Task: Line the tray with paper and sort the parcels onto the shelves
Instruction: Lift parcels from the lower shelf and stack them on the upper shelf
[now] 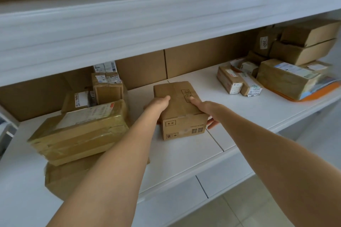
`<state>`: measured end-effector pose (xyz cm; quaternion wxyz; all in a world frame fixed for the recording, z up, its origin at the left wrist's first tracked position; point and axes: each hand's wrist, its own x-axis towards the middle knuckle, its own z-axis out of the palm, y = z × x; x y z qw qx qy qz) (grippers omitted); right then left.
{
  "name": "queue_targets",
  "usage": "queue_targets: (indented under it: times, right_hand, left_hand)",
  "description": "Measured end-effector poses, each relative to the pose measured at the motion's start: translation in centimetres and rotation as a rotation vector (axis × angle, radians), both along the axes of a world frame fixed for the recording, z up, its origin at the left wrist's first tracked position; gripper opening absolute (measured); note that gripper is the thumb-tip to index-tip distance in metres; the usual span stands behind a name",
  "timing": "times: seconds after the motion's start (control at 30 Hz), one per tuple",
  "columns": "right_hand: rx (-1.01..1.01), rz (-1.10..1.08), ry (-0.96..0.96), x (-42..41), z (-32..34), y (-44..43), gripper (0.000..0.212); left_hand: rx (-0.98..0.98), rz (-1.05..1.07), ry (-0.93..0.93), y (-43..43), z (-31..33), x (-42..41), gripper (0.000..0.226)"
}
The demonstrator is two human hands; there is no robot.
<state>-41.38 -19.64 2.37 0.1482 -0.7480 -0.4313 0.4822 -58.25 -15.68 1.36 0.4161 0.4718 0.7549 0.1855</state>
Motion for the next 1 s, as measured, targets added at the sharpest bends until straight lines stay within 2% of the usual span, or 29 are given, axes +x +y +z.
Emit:
queue_targets:
  times: [0.13,0.33,0.57,0.67,0.83,1.0]
  right_hand:
    - [-0.027,-0.034,0.040,3.1,0.1,-1.5,0.074]
    - [-0.046,-0.053,0.162,6.0,-0.4,-3.6,0.067]
    - [0.020,-0.024,0.345,7.4,0.3,-7.4,0.045]
    - [0.047,-0.010,0.353,8.4,0.6,-9.3,0.050]
    - [0.092,-0.033,0.376,10.8,1.5,-12.4,0.056]
    - [0.096,-0.050,0.432,12.5,1.7,-15.3,0.059]
  left_hand:
    - [-0.076,0.036,-0.187,-2.3,0.2,2.0,0.056]
    - [-0.060,0.025,-0.257,-5.0,-0.2,4.0,0.053]
    - [-0.018,0.059,-0.340,-8.8,0.8,4.4,0.050]
    - [0.006,0.048,-0.372,-11.0,1.9,5.4,0.044]
    - [0.072,0.019,-0.391,-14.3,3.2,7.5,0.052]
    - [0.119,-0.010,-0.398,-17.0,4.2,8.8,0.040]
